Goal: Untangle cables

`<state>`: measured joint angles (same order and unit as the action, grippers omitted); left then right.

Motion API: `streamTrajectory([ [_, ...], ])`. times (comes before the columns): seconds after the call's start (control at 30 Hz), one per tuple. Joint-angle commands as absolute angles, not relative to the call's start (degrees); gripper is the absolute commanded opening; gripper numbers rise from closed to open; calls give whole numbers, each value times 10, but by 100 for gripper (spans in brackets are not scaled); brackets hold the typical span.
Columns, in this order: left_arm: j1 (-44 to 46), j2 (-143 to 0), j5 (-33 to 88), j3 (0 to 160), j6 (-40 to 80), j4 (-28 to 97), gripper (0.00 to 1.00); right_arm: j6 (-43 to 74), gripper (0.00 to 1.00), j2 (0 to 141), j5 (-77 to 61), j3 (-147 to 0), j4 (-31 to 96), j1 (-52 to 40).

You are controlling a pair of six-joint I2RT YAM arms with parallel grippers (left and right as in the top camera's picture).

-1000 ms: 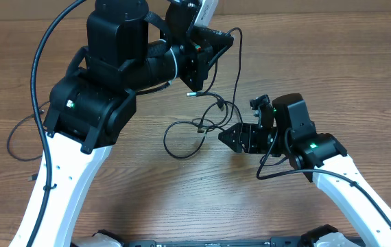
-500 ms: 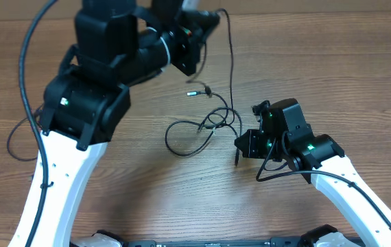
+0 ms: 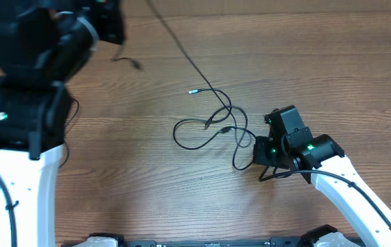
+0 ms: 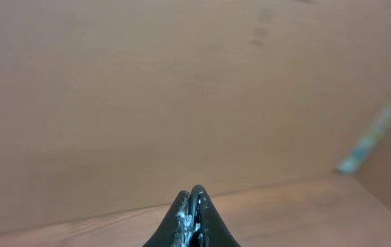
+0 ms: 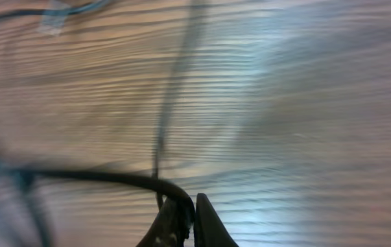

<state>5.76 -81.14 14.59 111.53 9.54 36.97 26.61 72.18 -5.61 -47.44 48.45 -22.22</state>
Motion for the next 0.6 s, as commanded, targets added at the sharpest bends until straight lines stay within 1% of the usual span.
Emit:
streamTrajectory([
  [0.0,-8,-794,113,1127,140,382,4,307,4,722,45,-471,497,-225],
  [0.17,-70,-794,111,1127,185,425,4,307,4,722,45,-471,495,-225],
  [0.27,-85,-794,98,1127,209,447,4,307,4,722,44,-471,492,-225],
  [0.37,-86,-794,110,1127,215,463,4,307,4,722,44,-471,487,-225],
  [0.43,-84,-794,165,1127,212,475,4,307,4,722,36,-471,477,-225],
  [0.47,-84,-794,262,1126,185,483,4,306,4,722,11,-471,462,-225],
  [0.5,-83,-795,318,1126,160,483,4,303,5,722,-9,-471,451,-225],
  [0.53,-81,-798,375,1126,134,482,4,297,8,722,-34,-471,437,-225],
  [0.57,-79,-799,437,1126,104,482,4,297,15,722,-58,-471,421,-225],
])
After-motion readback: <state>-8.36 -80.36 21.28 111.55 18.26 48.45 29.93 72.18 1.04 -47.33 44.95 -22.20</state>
